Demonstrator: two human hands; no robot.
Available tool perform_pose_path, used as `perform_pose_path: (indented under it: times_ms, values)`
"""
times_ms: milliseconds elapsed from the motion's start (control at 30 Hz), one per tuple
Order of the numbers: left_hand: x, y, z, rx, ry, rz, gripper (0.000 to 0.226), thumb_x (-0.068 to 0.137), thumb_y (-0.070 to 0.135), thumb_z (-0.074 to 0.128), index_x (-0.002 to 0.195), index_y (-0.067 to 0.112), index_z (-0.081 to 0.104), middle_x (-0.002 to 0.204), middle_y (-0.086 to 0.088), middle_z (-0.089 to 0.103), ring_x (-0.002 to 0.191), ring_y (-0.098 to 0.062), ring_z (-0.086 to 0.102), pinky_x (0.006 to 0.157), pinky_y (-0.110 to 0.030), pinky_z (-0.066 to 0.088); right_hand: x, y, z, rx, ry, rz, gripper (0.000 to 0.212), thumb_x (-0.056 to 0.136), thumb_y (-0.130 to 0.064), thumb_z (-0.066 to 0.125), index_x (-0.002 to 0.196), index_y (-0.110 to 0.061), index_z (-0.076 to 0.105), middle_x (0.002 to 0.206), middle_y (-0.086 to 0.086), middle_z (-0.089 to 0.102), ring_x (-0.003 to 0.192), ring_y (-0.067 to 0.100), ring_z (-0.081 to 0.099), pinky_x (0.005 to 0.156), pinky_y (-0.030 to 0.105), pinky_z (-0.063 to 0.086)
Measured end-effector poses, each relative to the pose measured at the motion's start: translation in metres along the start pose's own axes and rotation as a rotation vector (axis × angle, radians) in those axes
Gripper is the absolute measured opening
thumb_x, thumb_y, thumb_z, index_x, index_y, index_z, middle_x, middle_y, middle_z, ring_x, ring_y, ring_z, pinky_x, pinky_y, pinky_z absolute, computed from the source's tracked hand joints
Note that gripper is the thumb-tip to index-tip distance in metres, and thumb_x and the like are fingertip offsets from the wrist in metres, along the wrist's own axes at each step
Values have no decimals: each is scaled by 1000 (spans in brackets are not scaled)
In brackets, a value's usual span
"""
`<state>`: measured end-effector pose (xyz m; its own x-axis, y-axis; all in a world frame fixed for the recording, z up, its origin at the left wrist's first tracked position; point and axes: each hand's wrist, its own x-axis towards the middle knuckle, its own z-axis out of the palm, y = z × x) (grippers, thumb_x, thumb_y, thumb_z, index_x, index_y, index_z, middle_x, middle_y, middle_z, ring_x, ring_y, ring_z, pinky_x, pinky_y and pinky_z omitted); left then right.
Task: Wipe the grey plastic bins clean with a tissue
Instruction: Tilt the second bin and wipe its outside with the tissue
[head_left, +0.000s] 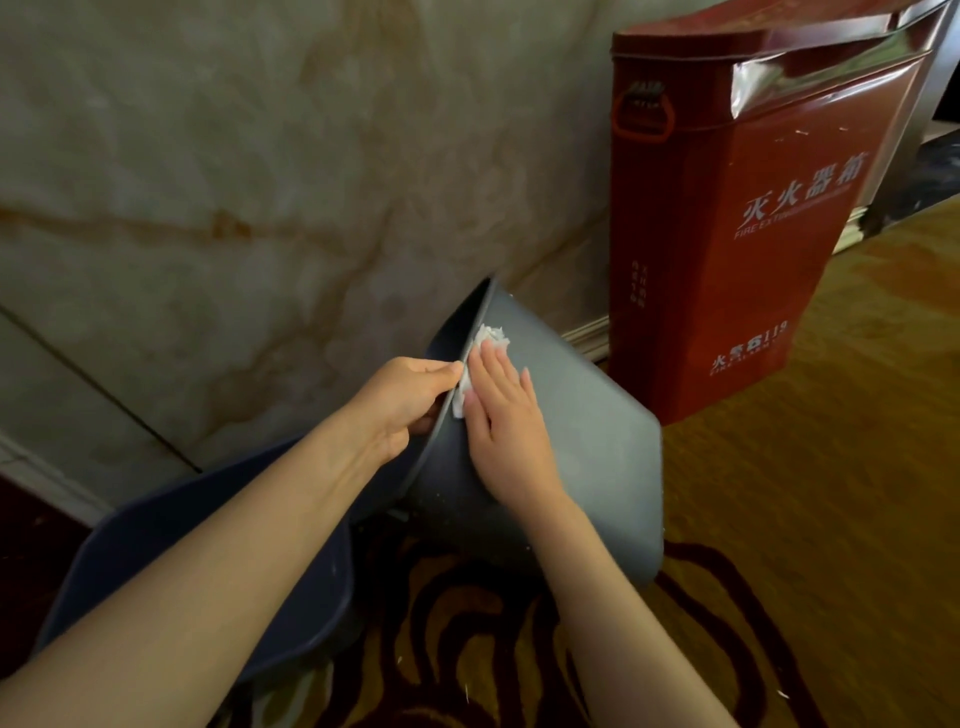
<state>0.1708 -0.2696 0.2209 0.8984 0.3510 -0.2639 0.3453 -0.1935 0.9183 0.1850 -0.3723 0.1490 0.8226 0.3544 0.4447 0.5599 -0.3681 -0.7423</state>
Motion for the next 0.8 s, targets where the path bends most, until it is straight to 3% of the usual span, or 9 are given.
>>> perform_pose_path:
  times_ms: [167, 300, 333, 400, 433, 533, 667, 800]
  values:
    - [0, -4, -9, -18, 21, -17, 24, 91, 18, 49, 74, 13, 65, 47, 4, 63, 43, -7, 58, 43, -17, 46, -55, -25, 26, -17, 3, -28, 49, 97, -30, 21, 145, -24, 19, 151, -14, 7, 141, -1, -5, 116, 28, -3]
    - [-2, -10, -7, 221, 83, 136, 28, 94, 16, 43, 88, 2, 66, 76, -6, 63, 71, -15, 58, 71, -26, 47, -54, -30, 28, -57, 19, 25, 49, 97, -32, 16, 146, -26, 17, 154, -11, 10, 142, 1, -4, 116, 30, -3]
    - [-4, -11, -5, 311, 96, 205, 29, 94, 15, 40, 81, 3, 64, 73, -5, 60, 69, -14, 53, 68, -21, 43, -46, -28, 25, -56, 12, 39, 49, 97, -29, 18, 146, -25, 16, 155, -8, 11, 142, 4, -3, 117, 31, -2]
    - [-6, -11, -2, 482, 119, 308, 36, 95, 15, 37, 61, 12, 50, 60, 1, 47, 58, -10, 40, 49, -10, 31, -23, -15, 17, -66, 10, 88, 50, 97, -22, 24, 146, -21, 17, 156, -2, 14, 144, 10, 1, 116, 34, -1]
    - [-7, -11, 0, 555, 132, 338, 38, 95, 16, 36, 58, 13, 42, 58, 2, 41, 55, -10, 35, 44, -11, 30, -10, -6, 13, -73, 13, 122, 50, 97, -19, 27, 146, -19, 19, 156, 1, 15, 144, 13, 3, 116, 36, 1]
    - [-6, -10, 5, 655, 146, 368, 35, 96, 18, 35, 61, 11, 36, 59, -1, 36, 54, -13, 30, 44, -16, 28, 13, 25, -1, -50, 30, 256, 49, 97, -16, 30, 145, -17, 24, 156, 4, 18, 144, 16, 9, 115, 41, 5]
    - [-3, -9, 3, 675, 148, 362, 39, 96, 17, 34, 58, 13, 27, 57, -1, 30, 53, -14, 26, 43, -17, 28, -16, 77, -13, 86, 155, 533, 45, 97, -13, 34, 142, -13, 33, 154, 7, 23, 143, 17, 14, 118, 37, 9]
    - [-3, -11, -5, 670, 129, 334, 38, 96, 18, 34, 59, 14, 27, 58, 0, 28, 54, -14, 26, 48, -26, 19, -64, 111, -20, 28, 219, 824, 45, 97, -23, 31, 142, -26, 31, 154, 3, 24, 141, 27, 21, 117, 44, 13]
